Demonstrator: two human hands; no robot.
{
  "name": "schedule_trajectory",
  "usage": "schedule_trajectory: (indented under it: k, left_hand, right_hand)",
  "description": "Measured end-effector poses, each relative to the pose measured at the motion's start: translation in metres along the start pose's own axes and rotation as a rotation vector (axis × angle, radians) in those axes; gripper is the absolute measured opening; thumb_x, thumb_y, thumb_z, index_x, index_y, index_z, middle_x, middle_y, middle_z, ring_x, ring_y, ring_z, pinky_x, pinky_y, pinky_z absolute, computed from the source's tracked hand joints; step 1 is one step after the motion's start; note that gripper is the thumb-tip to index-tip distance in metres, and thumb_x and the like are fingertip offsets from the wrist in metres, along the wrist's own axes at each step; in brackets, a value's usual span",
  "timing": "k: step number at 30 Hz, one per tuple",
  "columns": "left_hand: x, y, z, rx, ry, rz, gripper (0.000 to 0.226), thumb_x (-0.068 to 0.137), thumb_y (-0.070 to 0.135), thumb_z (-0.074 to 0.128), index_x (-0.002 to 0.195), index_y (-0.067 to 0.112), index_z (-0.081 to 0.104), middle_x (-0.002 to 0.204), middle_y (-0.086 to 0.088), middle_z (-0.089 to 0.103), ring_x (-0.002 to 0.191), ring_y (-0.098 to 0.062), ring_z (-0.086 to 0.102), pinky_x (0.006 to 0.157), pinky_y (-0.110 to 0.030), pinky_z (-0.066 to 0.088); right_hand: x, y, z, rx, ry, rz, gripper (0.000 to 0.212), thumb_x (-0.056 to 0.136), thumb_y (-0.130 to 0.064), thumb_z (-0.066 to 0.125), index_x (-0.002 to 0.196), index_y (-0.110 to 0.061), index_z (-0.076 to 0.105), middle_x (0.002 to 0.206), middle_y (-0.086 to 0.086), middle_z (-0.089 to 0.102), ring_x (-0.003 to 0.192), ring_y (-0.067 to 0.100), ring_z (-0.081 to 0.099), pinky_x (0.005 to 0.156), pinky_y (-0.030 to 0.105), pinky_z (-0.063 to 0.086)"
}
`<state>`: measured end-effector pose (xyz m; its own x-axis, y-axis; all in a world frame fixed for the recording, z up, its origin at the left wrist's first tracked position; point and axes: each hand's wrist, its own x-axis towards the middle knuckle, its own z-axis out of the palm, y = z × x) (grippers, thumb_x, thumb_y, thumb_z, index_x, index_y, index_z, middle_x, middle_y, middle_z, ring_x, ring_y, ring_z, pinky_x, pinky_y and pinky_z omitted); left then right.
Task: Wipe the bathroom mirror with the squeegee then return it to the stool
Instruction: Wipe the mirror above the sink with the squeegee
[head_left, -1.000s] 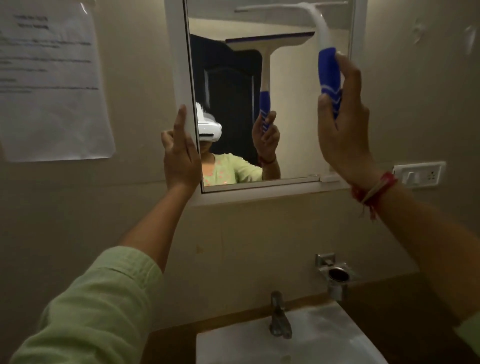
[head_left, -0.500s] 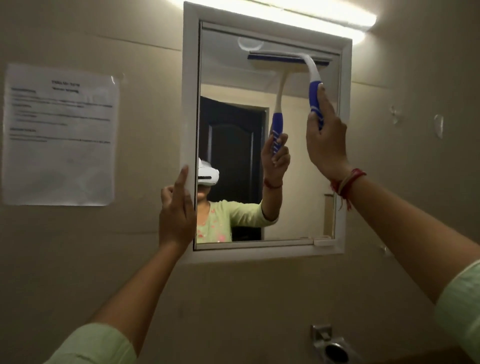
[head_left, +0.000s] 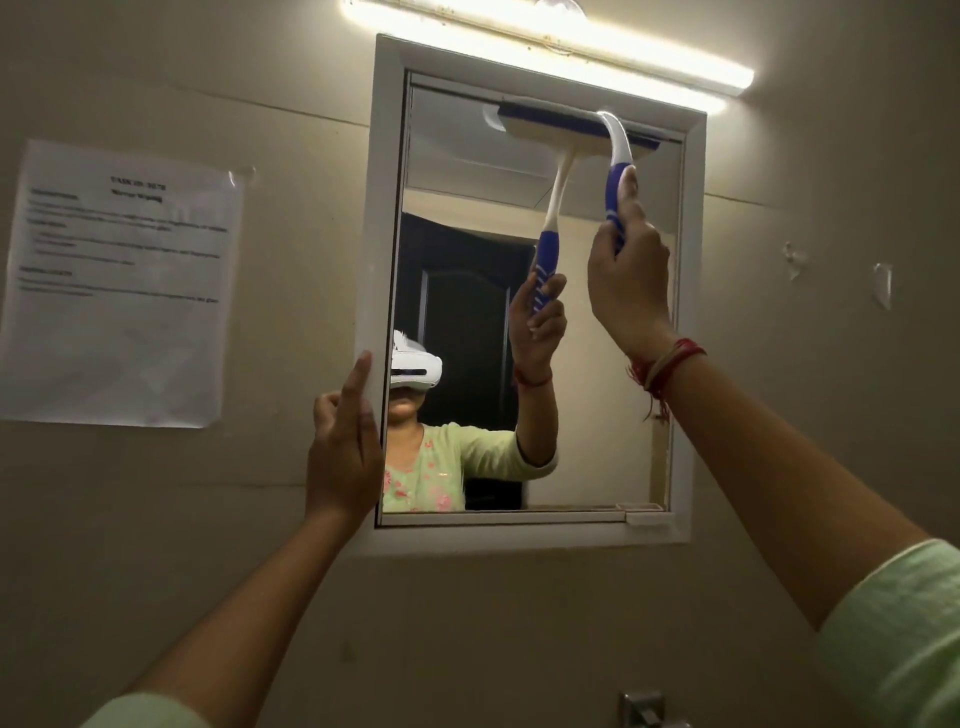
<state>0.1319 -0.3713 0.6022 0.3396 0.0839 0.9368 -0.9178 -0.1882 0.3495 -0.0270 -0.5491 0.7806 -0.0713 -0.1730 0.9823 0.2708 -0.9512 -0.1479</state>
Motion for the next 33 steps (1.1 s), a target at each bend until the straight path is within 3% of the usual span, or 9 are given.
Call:
schedule_trajectory:
  k: [3, 8, 17, 22, 25, 29, 33]
  left_hand:
    - [0.000, 0.000, 0.000, -0.002, 0.009, 0.005, 0.048, 0.101, 0.015, 0.033, 0.144, 0.035, 0.022, 0.099, -0.006, 0.040, 0.057, -0.005, 0.041, 0.052, -0.009, 0.026]
    - [0.000, -0.002, 0.001, -0.006, 0.009, 0.015, 0.045, 0.102, 0.019, 0.030, 0.145, 0.034, 0.024, 0.100, -0.006, 0.039, 0.057, -0.009, 0.043, 0.051, -0.014, 0.028]
    - [-0.001, -0.003, 0.002, -0.012, 0.016, 0.020, 0.045, 0.101, 0.025, 0.027, 0.144, 0.036, 0.026, 0.102, -0.006, 0.038, 0.056, -0.007, 0.043, 0.052, -0.013, 0.029]
    - [0.000, -0.004, 0.003, 0.001, 0.018, 0.010, 0.045, 0.102, 0.020, 0.029, 0.145, 0.034, 0.026, 0.102, -0.005, 0.037, 0.058, -0.006, 0.042, 0.053, -0.013, 0.027]
    - [0.000, -0.004, 0.003, 0.000, 0.016, -0.007, 0.045, 0.102, 0.021, 0.029, 0.144, 0.037, 0.026, 0.104, -0.003, 0.037, 0.060, -0.004, 0.042, 0.054, -0.011, 0.027]
    - [0.000, -0.004, 0.003, -0.011, 0.010, -0.006, 0.045, 0.102, 0.023, 0.027, 0.145, 0.034, 0.026, 0.105, -0.005, 0.037, 0.062, -0.014, 0.043, 0.059, -0.022, 0.033]
    - [0.001, -0.006, 0.005, -0.014, 0.015, 0.003, 0.045, 0.102, 0.020, 0.028, 0.145, 0.032, 0.028, 0.104, -0.006, 0.038, 0.063, -0.004, 0.041, 0.055, -0.012, 0.029]
  right_hand:
    - [-0.004, 0.000, 0.001, -0.045, -0.002, -0.013, 0.051, 0.098, -0.015, 0.040, 0.145, -0.010, 0.019, 0.111, 0.011, 0.062, 0.086, 0.013, 0.058, 0.081, 0.019, 0.050]
    - [-0.014, 0.014, -0.009, -0.121, -0.011, -0.061, 0.052, 0.097, -0.016, 0.043, 0.145, -0.012, 0.020, 0.105, 0.011, 0.062, 0.082, 0.007, 0.055, 0.073, 0.003, 0.040]
    - [-0.057, 0.022, -0.025, -0.149, -0.050, -0.054, 0.054, 0.097, -0.017, 0.043, 0.145, -0.016, 0.019, 0.100, 0.014, 0.061, 0.080, 0.012, 0.057, 0.079, 0.019, 0.049]
    - [-0.085, 0.026, -0.027, -0.161, -0.064, -0.046, 0.055, 0.097, -0.017, 0.044, 0.145, -0.017, 0.018, 0.099, 0.013, 0.059, 0.077, 0.007, 0.053, 0.071, 0.004, 0.037]
    - [-0.101, 0.028, -0.029, -0.148, -0.069, -0.041, 0.055, 0.096, -0.017, 0.043, 0.145, -0.018, 0.017, 0.096, 0.012, 0.058, 0.070, 0.005, 0.050, 0.069, 0.006, 0.039]
    - [-0.127, 0.030, -0.032, -0.150, -0.084, -0.039, 0.057, 0.096, -0.018, 0.041, 0.145, -0.021, 0.013, 0.088, 0.004, 0.050, 0.065, 0.002, 0.046, 0.067, 0.007, 0.037]
    - [-0.152, 0.027, -0.037, -0.143, -0.111, -0.023, 0.058, 0.096, -0.019, 0.040, 0.144, -0.024, 0.007, 0.088, 0.006, 0.050, 0.064, 0.002, 0.044, 0.066, 0.011, 0.039]
